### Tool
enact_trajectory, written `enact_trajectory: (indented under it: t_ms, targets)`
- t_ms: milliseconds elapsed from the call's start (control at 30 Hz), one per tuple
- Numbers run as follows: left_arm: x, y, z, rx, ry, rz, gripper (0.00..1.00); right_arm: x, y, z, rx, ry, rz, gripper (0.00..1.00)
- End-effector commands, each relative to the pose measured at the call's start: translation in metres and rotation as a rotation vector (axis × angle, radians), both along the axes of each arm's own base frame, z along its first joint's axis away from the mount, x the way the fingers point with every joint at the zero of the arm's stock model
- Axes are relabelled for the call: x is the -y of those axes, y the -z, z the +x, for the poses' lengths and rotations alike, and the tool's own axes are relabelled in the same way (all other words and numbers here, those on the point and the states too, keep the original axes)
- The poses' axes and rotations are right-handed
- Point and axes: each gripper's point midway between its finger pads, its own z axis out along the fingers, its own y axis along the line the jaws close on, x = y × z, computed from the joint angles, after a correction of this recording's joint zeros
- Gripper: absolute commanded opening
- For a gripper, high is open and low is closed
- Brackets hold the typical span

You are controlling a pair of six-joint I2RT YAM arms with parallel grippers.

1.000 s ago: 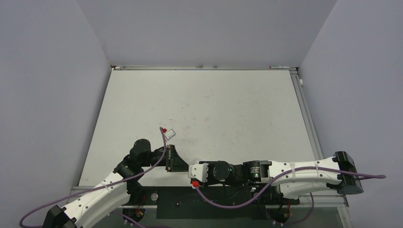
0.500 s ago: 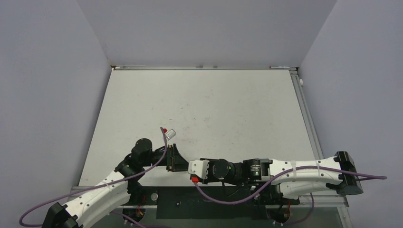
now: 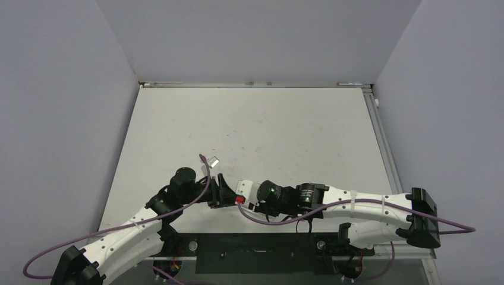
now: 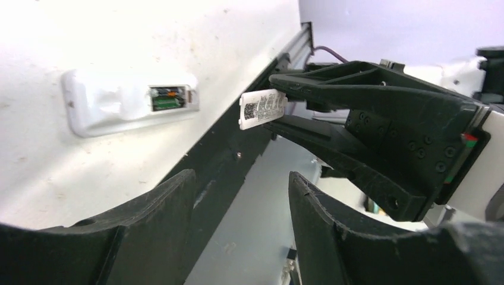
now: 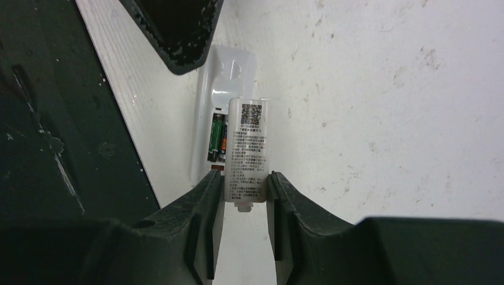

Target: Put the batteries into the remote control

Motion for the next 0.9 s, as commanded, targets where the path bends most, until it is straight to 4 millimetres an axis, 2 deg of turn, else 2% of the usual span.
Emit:
enact_trajectory:
  t_ms: [0, 233, 500, 867]
  targets:
    - [-0.012, 0.013, 0.026, 0.064, -0.116, 0.145, 0.55, 0.003, 0.004, 0.0, -0.08, 0.032, -0.047, 0.09]
    - [-0.024, 0.032, 0.04, 0.081, -0.189, 0.251, 0.59, 0.009, 0.025, 0.001, -0.148, 0.046, -0.166, 0.08]
    - [-0.025, 0.045, 0.043, 0.061, -0.19, 0.287, 0.6, 0.019, 0.044, -0.003, -0.213, 0.051, -0.27, 0.09]
    - [-0.028, 0.057, 0.047, 0.047, -0.198, 0.323, 0.6, 0.012, 0.056, -0.003, -0.255, 0.038, -0.29, 0.09]
